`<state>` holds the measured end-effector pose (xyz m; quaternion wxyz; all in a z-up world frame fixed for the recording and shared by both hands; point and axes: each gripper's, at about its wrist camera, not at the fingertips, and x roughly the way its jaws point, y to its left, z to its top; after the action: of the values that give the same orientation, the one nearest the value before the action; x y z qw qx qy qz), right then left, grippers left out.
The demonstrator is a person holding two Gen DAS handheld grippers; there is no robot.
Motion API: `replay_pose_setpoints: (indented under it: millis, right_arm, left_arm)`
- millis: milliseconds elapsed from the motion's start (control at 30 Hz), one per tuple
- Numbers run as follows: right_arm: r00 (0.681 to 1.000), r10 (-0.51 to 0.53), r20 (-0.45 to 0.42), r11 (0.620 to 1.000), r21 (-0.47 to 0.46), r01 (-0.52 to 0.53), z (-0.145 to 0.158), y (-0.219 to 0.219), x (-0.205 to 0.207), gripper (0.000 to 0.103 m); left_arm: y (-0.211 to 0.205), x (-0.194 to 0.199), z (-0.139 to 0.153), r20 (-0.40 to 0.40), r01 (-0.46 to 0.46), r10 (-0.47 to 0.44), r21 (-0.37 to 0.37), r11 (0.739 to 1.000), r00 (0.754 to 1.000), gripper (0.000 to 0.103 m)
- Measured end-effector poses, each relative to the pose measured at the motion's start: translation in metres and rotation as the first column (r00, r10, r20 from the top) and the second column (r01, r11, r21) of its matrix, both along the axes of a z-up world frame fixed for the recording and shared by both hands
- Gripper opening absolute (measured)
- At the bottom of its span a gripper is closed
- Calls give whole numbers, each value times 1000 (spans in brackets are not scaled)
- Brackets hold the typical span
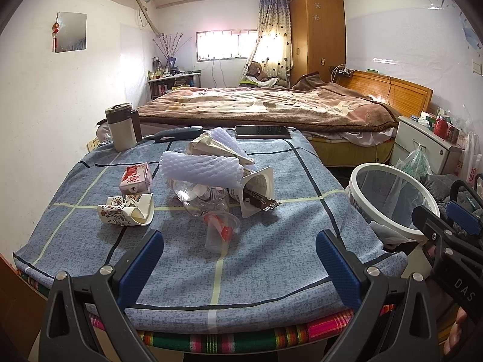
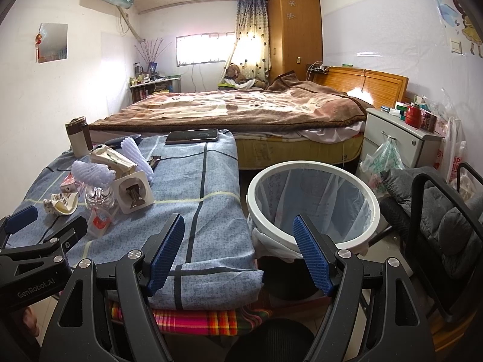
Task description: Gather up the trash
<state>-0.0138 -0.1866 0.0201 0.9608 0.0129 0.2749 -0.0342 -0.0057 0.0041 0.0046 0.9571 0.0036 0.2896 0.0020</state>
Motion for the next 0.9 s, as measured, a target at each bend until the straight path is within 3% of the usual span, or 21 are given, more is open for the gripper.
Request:
replay_pose_setpoints:
  millis: [633, 900]
  right_arm:
    - [1000, 9, -3, 1000, 2, -9, 3, 0, -1, 76]
    - [993, 116, -32, 990, 78, -113, -10, 18, 24, 76]
  left_arm:
    - [7, 2, 0, -5, -2, 1, -2, 1000, 1000, 102]
    - [53, 15, -11, -44, -60, 61, 19, 998, 997, 102]
